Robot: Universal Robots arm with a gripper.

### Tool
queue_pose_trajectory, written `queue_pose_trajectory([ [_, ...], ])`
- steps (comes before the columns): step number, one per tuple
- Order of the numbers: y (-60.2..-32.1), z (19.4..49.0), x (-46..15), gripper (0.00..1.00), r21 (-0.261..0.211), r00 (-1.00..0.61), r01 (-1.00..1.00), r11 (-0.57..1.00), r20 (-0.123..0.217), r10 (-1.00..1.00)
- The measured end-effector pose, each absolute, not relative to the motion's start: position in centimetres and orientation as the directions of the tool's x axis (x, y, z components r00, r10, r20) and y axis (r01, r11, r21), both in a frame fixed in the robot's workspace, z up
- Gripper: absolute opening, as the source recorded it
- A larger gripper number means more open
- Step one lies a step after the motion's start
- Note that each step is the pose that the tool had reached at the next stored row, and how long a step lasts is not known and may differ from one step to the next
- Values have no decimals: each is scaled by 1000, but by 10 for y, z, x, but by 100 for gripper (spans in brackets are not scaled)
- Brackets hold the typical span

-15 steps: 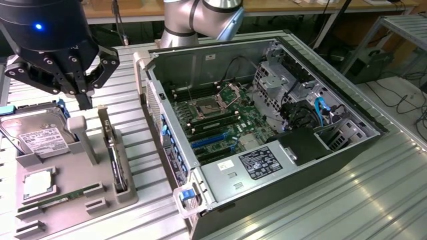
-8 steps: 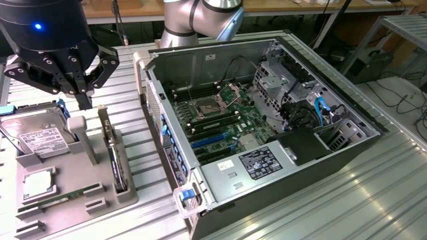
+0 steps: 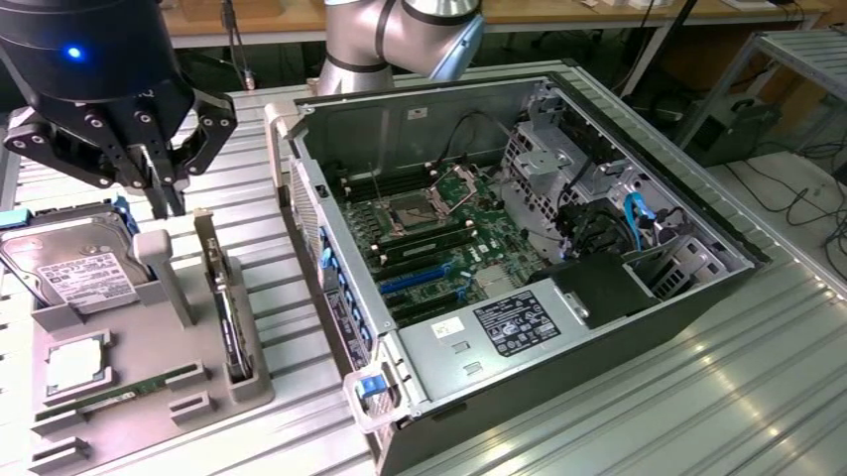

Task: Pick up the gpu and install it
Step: 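Pick up the gpu and move the gpu toward the slot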

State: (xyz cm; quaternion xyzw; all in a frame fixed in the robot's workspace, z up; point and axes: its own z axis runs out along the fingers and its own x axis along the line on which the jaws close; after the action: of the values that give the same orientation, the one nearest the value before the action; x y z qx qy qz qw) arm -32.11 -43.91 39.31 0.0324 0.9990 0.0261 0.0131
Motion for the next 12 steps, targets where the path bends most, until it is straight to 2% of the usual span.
queue_pose_trajectory([
  [1,-439,393,-321,17,53,-998,64,997,-25,65],
  [6,-439,393,-321,48,53,-998,64,997,-25,65],
  [7,-439,393,-321,48,53,-998,64,997,-25,65],
  [9,-439,393,-322,60,53,-998,63,997,-25,65],
  [10,-439,393,-322,60,52,-998,56,997,-25,57],
  [11,-439,393,-322,66,52,-999,46,998,-25,48],
  [12,-439,391,-322,66,52,-999,22,998,-25,23],
])
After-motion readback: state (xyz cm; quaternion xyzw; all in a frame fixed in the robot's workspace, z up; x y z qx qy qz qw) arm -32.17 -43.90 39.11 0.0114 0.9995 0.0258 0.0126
